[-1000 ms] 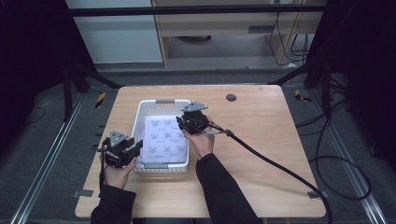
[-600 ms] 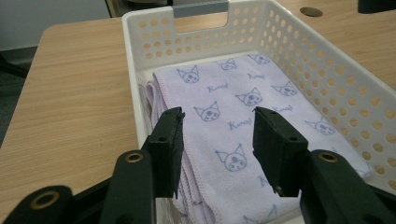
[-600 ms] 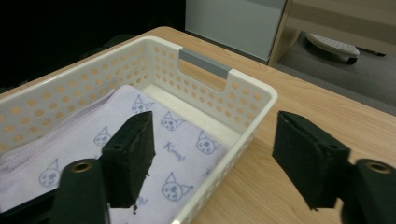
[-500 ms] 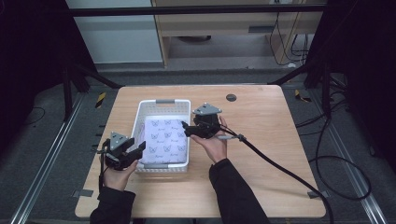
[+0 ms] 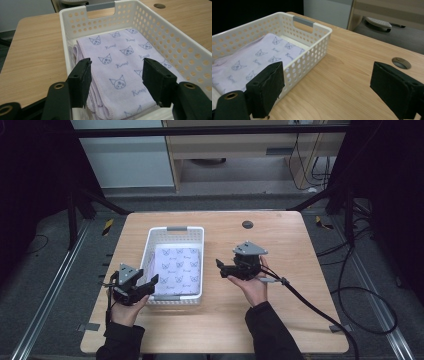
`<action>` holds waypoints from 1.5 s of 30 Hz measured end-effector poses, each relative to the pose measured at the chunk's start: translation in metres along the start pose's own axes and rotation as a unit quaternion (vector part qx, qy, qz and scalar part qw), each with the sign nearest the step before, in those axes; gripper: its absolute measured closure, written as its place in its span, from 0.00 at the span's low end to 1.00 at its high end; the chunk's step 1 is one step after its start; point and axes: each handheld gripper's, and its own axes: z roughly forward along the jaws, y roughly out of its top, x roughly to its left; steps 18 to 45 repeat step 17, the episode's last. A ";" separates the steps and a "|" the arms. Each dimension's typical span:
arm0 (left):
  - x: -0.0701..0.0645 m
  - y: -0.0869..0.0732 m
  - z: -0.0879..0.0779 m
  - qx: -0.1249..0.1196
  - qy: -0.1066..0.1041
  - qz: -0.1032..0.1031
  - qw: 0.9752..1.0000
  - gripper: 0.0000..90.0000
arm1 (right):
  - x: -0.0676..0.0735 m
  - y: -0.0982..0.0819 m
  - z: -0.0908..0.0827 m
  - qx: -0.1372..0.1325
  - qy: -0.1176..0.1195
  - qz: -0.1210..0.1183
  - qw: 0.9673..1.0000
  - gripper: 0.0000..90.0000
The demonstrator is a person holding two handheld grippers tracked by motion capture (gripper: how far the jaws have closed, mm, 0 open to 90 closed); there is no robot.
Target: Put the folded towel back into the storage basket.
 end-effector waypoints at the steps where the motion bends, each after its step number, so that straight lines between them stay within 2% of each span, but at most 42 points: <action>1: 0.000 -0.001 -0.001 -0.002 0.000 -0.001 1.000 0.43 | -0.003 -0.003 -0.004 -0.001 -0.001 0.003 1.000 0.13; 4: 0.000 -0.002 -0.003 -0.004 -0.002 0.005 1.000 0.41 | -0.011 -0.013 -0.018 -0.004 -0.006 0.012 1.000 0.12; 5: 0.000 -0.004 -0.005 -0.005 0.001 0.008 1.000 0.41 | -0.016 -0.022 -0.025 0.000 -0.009 0.016 1.000 0.12; 10: 0.000 -0.008 -0.007 -0.012 -0.006 0.011 1.000 0.41 | -0.028 -0.040 -0.042 0.008 -0.017 0.024 1.000 0.12; 11: -0.001 -0.008 -0.007 -0.015 -0.005 0.016 1.000 0.40 | -0.036 -0.049 -0.051 0.006 -0.023 0.029 0.999 0.11; 14: -0.001 -0.010 -0.008 -0.021 -0.004 0.022 1.000 0.40 | -0.042 -0.056 -0.058 0.006 -0.025 0.036 0.999 0.11; 15: -0.002 -0.011 -0.009 -0.025 -0.006 0.023 0.999 0.40 | -0.049 -0.064 -0.067 0.007 -0.028 0.044 0.999 0.11; 17: -0.002 -0.013 -0.009 -0.028 -0.010 0.025 0.999 0.40 | -0.053 -0.070 -0.074 0.003 -0.032 0.046 0.998 0.11; 45: -0.002 -0.013 -0.009 -0.028 -0.010 0.025 0.999 0.40 | -0.053 -0.070 -0.074 0.003 -0.032 0.046 0.998 0.11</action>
